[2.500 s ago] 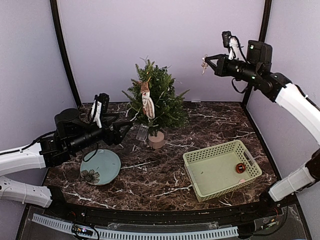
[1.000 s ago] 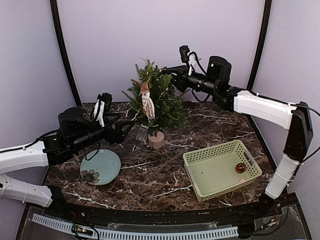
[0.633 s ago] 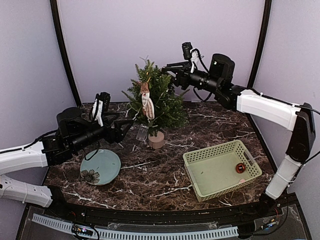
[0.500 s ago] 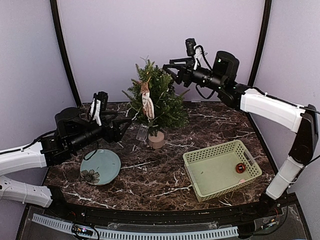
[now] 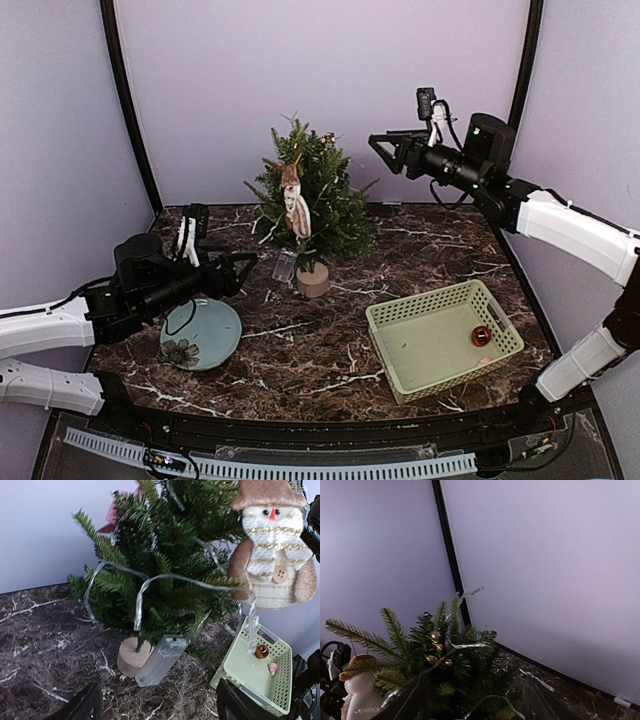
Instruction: Decorate the small christmas tree
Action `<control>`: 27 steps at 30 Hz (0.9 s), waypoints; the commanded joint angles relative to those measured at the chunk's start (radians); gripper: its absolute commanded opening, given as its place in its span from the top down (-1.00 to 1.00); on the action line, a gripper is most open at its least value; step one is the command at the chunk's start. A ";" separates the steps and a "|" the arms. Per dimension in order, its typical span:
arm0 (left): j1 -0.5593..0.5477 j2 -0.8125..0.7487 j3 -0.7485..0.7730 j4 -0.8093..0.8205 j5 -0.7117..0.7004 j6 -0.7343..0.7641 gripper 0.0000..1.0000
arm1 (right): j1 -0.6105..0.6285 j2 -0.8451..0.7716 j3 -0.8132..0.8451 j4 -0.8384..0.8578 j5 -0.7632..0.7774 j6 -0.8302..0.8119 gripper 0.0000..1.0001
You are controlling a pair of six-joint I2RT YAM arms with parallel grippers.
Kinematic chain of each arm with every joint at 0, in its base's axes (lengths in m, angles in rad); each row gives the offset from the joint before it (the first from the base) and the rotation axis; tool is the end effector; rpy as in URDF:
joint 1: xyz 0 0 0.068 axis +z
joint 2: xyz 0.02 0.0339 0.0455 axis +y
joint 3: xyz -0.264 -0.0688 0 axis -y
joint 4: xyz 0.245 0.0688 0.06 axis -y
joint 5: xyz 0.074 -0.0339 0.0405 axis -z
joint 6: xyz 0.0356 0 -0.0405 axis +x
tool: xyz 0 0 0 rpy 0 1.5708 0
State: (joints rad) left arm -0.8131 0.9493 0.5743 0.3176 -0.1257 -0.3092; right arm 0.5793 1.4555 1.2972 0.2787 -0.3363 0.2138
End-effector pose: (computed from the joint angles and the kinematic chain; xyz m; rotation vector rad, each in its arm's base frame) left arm 0.1581 -0.1607 0.2880 0.3220 1.6511 -0.7543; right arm 0.2847 0.2003 0.4093 -0.5525 1.4161 0.8844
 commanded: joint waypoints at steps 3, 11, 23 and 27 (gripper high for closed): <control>0.008 -0.029 -0.129 0.085 -0.075 -0.235 -0.56 | -0.112 -0.018 -0.103 -0.086 0.063 0.169 -0.28; 0.009 0.103 -0.240 0.286 -0.109 -0.410 -0.30 | -0.179 0.221 -0.073 -0.110 -0.018 0.316 0.00; 0.008 0.568 -0.237 0.790 -0.032 -0.547 -0.01 | -0.165 0.595 0.030 0.127 -0.206 0.568 0.25; 0.012 0.750 -0.182 0.950 0.031 -0.607 0.06 | -0.140 0.675 0.101 0.128 -0.255 0.588 0.27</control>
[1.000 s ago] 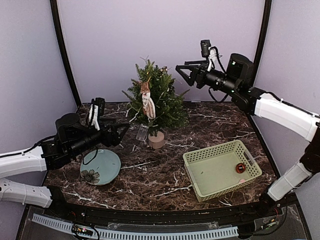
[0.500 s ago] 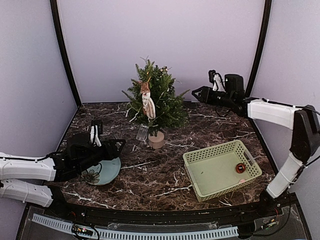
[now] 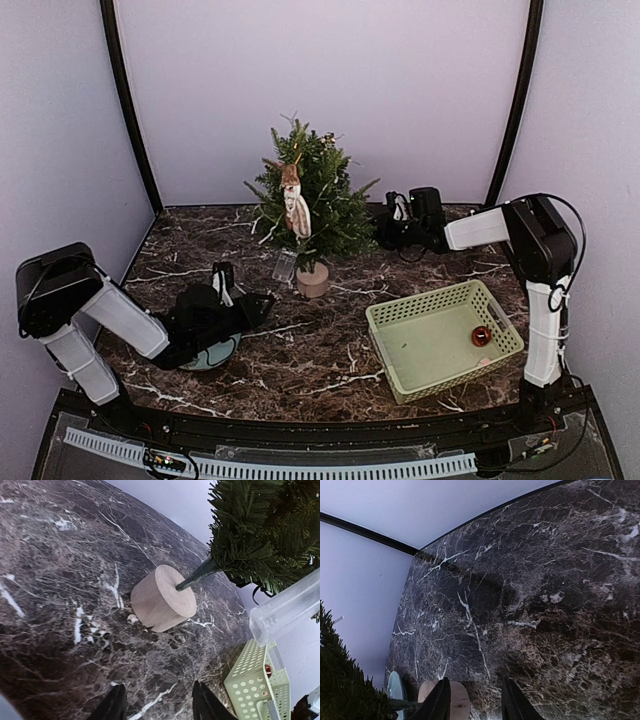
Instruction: Decorate the small christmas tree
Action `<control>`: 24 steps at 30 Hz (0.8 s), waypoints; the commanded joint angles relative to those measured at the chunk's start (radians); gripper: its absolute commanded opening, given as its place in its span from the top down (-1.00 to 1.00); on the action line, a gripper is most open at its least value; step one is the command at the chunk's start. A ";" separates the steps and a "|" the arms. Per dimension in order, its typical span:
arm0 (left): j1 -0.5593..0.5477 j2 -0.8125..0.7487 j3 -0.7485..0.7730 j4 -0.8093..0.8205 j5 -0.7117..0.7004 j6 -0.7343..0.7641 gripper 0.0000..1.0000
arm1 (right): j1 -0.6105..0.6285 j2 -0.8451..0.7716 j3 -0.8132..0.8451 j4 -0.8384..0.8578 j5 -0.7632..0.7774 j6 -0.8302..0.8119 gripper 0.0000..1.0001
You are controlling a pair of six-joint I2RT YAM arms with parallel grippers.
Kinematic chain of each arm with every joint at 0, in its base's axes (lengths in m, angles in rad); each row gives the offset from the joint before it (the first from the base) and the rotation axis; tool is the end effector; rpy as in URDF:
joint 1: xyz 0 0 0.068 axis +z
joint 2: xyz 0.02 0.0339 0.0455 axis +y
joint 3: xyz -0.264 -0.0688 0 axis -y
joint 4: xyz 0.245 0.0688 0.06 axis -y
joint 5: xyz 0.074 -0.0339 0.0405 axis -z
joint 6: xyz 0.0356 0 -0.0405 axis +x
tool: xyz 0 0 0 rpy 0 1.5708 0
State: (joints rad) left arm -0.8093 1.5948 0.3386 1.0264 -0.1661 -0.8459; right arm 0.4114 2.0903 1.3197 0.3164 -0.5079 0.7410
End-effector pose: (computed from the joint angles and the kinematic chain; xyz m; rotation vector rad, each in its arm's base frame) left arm 0.1874 -0.1881 0.1382 -0.1615 1.9135 -1.0110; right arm 0.4175 0.2011 0.1689 0.0090 2.1925 1.2075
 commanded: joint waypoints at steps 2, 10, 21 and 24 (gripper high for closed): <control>0.011 0.180 0.086 0.298 0.104 -0.093 0.10 | 0.044 0.068 0.104 0.079 -0.100 0.059 0.27; 0.034 0.302 0.197 0.279 0.151 -0.114 0.12 | 0.104 0.120 0.118 0.090 -0.130 0.073 0.27; 0.085 0.440 0.282 0.312 0.276 -0.196 0.14 | 0.133 0.147 0.119 0.097 -0.174 0.084 0.28; 0.087 0.454 0.307 0.297 0.286 -0.179 0.18 | 0.145 0.156 0.121 0.096 -0.184 0.079 0.28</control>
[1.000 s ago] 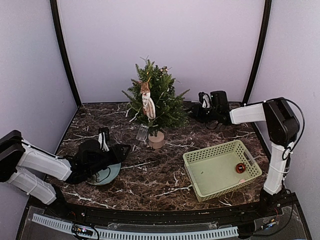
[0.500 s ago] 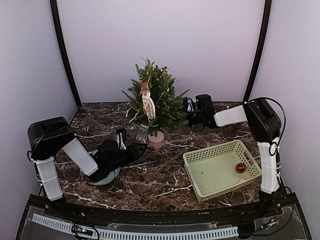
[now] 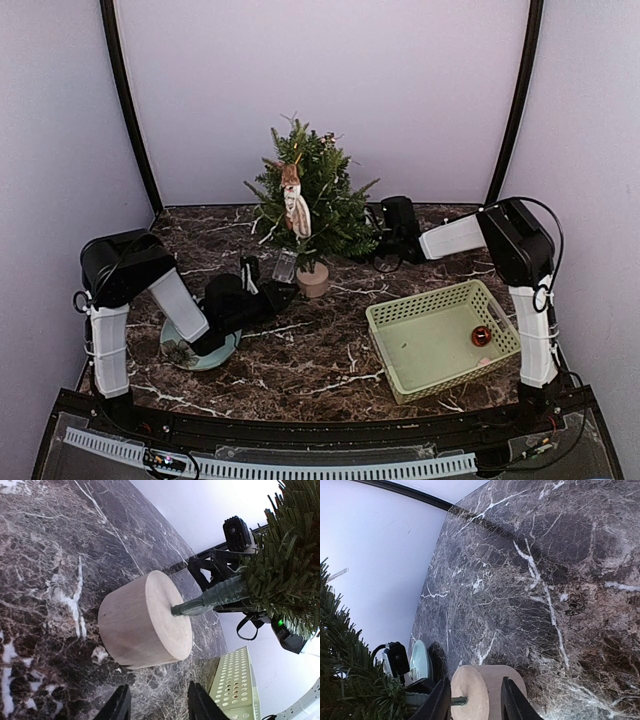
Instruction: Decorate the small christmas tree
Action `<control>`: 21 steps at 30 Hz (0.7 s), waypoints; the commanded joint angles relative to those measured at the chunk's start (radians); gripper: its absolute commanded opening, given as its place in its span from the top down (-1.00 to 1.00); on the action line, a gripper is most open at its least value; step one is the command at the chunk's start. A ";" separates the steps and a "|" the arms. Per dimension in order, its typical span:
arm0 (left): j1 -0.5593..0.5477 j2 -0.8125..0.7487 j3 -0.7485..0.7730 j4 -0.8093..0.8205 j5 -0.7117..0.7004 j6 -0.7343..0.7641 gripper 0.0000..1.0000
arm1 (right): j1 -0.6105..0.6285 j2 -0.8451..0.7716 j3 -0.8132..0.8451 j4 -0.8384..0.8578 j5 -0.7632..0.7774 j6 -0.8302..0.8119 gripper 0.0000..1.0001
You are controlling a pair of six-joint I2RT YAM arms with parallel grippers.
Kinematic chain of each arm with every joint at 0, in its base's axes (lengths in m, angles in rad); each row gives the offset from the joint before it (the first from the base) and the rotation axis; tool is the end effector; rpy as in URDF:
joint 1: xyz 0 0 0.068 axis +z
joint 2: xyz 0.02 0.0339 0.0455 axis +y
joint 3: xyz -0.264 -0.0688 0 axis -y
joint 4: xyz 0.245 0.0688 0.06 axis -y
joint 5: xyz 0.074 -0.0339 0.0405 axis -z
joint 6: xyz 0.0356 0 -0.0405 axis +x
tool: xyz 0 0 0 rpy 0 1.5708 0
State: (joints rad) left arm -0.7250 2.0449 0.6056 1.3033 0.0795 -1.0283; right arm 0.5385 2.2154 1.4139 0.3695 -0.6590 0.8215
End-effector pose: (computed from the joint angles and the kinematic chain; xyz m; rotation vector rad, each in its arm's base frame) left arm 0.2531 -0.2280 0.0985 -0.2227 1.8953 -1.3274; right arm 0.4051 0.2674 0.1475 -0.1663 2.2438 1.4691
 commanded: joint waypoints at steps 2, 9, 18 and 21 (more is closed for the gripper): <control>0.004 0.010 0.057 0.003 0.044 0.013 0.19 | 0.021 0.038 0.017 0.054 -0.034 0.003 0.28; 0.019 0.054 0.083 0.011 0.057 -0.004 0.23 | 0.030 0.073 0.033 0.086 -0.050 0.034 0.33; 0.037 0.088 0.098 0.030 0.062 -0.011 0.30 | 0.045 0.103 0.046 0.129 -0.072 0.070 0.47; 0.052 0.096 0.098 0.039 0.073 -0.017 0.31 | 0.047 0.099 0.028 0.143 -0.073 0.080 0.51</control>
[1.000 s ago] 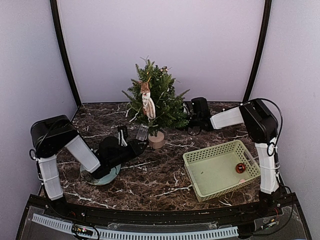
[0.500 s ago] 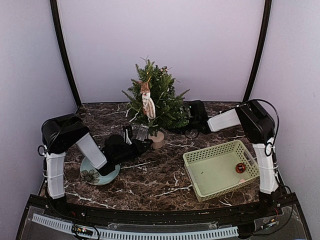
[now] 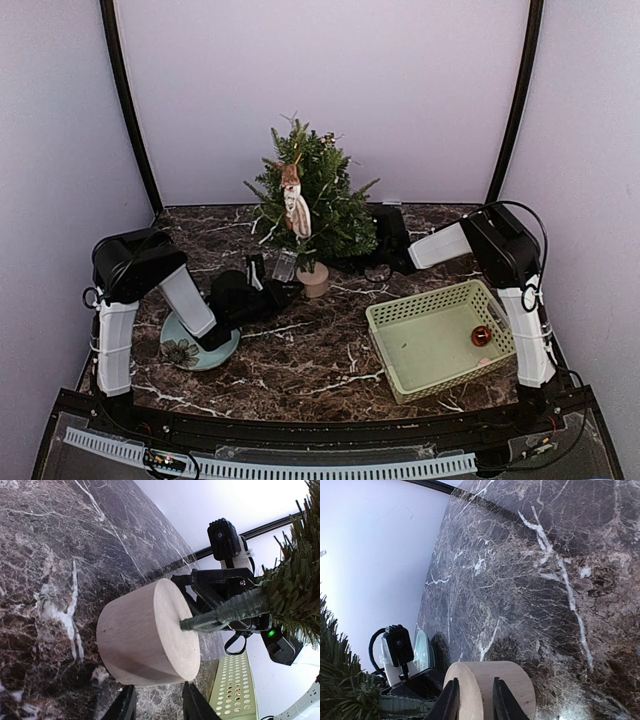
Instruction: Decorate the small christmas tree
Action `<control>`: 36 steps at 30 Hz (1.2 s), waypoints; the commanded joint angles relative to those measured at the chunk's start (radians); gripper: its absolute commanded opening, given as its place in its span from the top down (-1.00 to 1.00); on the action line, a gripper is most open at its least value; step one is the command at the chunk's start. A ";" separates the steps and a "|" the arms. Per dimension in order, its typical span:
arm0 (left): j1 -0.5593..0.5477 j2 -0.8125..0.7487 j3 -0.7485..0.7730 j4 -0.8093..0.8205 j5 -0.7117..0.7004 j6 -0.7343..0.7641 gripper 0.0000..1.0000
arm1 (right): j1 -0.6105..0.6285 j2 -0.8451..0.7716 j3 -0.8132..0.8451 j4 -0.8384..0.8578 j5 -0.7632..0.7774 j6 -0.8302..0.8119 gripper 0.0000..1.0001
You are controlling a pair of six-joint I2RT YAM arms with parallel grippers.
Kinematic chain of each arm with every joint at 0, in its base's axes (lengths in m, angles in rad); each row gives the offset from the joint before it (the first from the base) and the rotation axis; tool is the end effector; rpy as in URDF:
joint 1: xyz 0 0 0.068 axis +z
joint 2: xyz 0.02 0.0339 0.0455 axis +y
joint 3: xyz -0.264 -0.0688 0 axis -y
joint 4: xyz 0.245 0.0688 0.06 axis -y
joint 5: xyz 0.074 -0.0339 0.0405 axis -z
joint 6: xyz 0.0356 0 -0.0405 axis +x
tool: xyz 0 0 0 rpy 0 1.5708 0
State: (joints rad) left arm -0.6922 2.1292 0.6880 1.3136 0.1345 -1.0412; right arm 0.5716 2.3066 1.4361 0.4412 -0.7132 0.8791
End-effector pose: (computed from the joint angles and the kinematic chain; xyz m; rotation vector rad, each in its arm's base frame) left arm 0.2737 -0.2331 0.0883 -0.2196 1.8961 -1.3609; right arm 0.4018 0.2861 0.1185 -0.1850 2.2787 1.5668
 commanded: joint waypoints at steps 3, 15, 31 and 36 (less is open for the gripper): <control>0.030 0.016 0.020 0.026 0.033 -0.002 0.33 | 0.020 0.002 -0.013 0.075 -0.021 0.020 0.53; 0.051 0.018 0.067 -0.039 0.086 0.038 0.36 | 0.025 -0.010 -0.054 0.069 -0.036 0.013 0.60; 0.092 0.038 0.111 -0.097 0.125 0.053 0.38 | 0.043 -0.056 -0.135 0.087 -0.040 0.025 0.65; 0.104 0.041 0.130 -0.116 0.142 0.063 0.37 | 0.060 -0.072 -0.179 0.125 -0.037 0.050 0.67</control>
State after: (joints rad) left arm -0.6044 2.1582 0.7799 1.2568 0.2775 -1.0058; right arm 0.5781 2.2742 1.3090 0.5652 -0.6834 0.9031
